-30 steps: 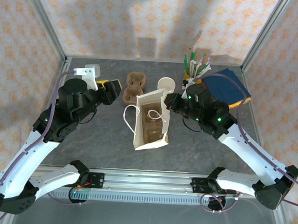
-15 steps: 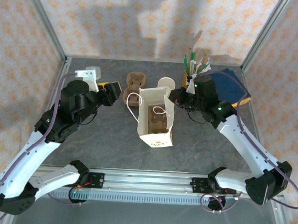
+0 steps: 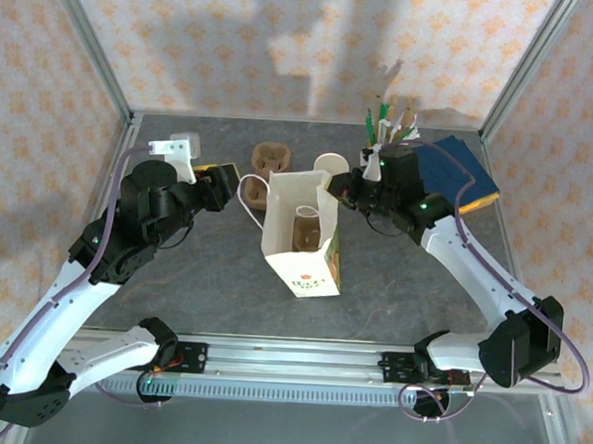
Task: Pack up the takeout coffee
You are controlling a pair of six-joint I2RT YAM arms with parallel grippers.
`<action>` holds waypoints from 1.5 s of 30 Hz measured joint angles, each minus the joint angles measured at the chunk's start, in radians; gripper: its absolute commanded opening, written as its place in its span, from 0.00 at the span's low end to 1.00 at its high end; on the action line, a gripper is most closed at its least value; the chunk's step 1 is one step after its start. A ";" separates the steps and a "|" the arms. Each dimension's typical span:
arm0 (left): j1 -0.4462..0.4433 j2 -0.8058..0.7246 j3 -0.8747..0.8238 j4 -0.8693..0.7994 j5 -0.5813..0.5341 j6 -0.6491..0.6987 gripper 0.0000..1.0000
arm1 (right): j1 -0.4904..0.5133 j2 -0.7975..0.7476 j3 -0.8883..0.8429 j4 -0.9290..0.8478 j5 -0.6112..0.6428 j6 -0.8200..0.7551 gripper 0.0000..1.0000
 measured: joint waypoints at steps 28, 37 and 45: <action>0.000 0.013 -0.022 0.021 -0.002 -0.007 0.60 | -0.039 -0.031 0.183 -0.296 0.367 -0.284 0.64; 0.018 0.063 -0.138 0.123 -0.015 0.017 0.82 | -0.192 -0.251 0.147 -0.390 0.631 -0.352 0.79; 0.031 0.085 -0.254 0.214 -0.073 0.017 0.99 | -0.446 -0.191 0.082 -0.498 0.630 -0.389 0.85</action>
